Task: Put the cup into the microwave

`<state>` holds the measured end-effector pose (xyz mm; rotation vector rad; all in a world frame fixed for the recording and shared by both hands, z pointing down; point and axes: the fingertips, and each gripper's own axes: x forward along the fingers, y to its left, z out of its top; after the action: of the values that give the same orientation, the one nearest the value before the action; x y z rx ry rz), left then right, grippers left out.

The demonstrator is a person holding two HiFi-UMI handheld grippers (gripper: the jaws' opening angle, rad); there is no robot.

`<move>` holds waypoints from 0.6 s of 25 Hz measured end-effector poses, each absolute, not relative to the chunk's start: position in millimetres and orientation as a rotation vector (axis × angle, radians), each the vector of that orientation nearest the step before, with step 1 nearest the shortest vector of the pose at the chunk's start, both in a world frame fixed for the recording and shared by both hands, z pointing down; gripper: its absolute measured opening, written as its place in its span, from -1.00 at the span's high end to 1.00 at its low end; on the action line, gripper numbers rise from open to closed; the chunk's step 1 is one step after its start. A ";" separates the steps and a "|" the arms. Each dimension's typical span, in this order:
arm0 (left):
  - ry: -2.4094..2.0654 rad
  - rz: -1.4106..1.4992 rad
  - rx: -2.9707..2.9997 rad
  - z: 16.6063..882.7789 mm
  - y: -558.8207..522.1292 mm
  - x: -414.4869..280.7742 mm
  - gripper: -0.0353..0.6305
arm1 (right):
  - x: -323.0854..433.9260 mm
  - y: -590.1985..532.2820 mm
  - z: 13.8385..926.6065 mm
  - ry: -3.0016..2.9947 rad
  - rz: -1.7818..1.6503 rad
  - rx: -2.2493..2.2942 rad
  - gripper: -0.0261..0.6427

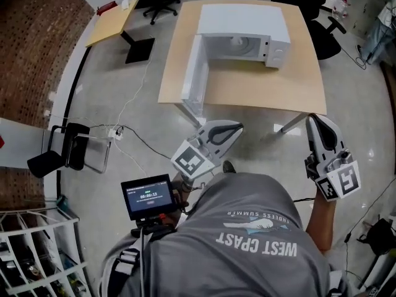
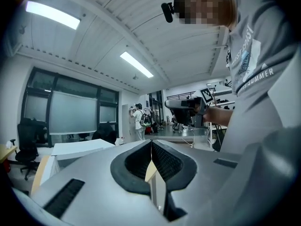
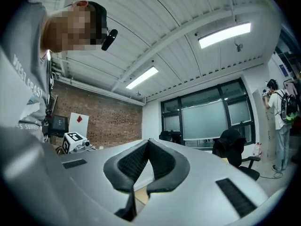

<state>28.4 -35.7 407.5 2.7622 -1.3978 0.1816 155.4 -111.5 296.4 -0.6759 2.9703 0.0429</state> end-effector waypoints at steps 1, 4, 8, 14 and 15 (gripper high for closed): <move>-1.377 0.182 2.778 406.6 -35.6 42.3 0.83 | 166.3 -106.1 299.2 2.974 0.036 -0.688 0.87; -1.333 0.158 2.850 403.5 -22.0 73.3 0.83 | 188.2 -75.3 309.9 2.996 0.015 -0.702 0.87; -1.318 0.144 2.885 400.7 15.3 133.8 0.83 | 255.5 -25.3 326.2 3.030 -0.003 -0.741 0.87; -1.316 0.155 2.874 408.5 66.1 201.4 0.83 | 336.7 19.3 343.1 3.034 -0.049 -0.796 0.87; -1.314 0.160 2.877 407.5 75.8 208.5 0.83 | 344.4 28.2 344.8 3.037 -0.058 -0.800 0.87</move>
<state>208.5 75.8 407.5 2.8773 -1.3141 0.1603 344.4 28.2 344.8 -0.8005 3.0371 -0.0577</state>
